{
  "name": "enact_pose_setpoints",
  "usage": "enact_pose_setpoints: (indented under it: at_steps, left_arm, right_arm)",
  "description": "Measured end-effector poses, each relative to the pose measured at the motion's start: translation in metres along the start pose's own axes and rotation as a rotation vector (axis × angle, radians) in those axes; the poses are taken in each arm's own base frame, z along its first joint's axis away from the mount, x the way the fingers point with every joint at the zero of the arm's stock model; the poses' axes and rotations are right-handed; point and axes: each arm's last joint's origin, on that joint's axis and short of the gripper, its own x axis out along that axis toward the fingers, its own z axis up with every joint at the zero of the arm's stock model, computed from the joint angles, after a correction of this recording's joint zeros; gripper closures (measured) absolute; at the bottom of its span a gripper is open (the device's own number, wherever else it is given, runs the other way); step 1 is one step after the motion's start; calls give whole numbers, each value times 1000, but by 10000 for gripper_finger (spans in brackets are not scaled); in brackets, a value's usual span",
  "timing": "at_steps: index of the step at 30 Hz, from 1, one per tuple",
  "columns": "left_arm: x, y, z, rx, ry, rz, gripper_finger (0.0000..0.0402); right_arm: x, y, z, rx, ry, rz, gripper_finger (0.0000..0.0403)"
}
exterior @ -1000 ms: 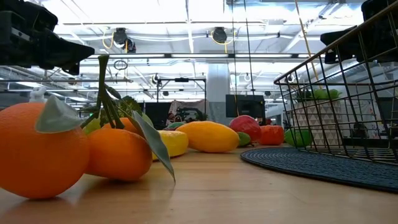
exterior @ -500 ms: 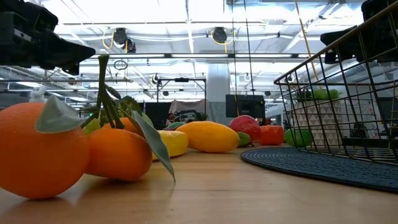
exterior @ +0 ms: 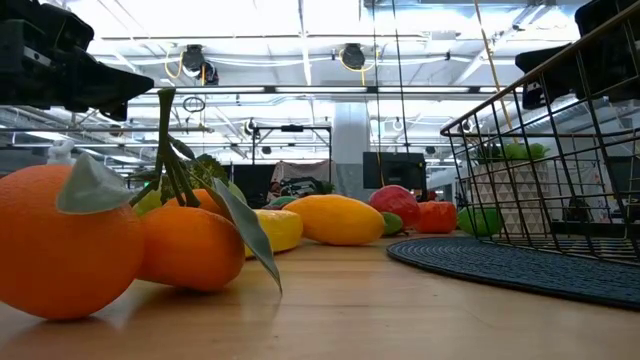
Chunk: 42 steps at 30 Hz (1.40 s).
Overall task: Build produce basket
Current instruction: Put the bottom left lime into the wire basket
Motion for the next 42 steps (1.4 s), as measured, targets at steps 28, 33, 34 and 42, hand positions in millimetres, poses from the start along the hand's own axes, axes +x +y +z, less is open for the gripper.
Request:
enact_pose_setpoints:
  at_steps: [28, 33, 34, 42]
  left_arm:
    - [-10, 3, 83, -172, -97, -33, 392]
    - [-3, 7, 135, -114, -11, -33, 392]
    - [-1, 8, 146, -104, 17, -33, 392]
    - [21, 14, 230, -90, 227, -39, 392]
  right_arm:
    - [0, 0, 0, 220, -1, -1, 403]
    - [0, 0, -1, 232, 5, -1, 403]
    - [0, 0, 0, 237, 5, 0, 403]
    - [0, 0, -1, 236, 6, 0, 403]
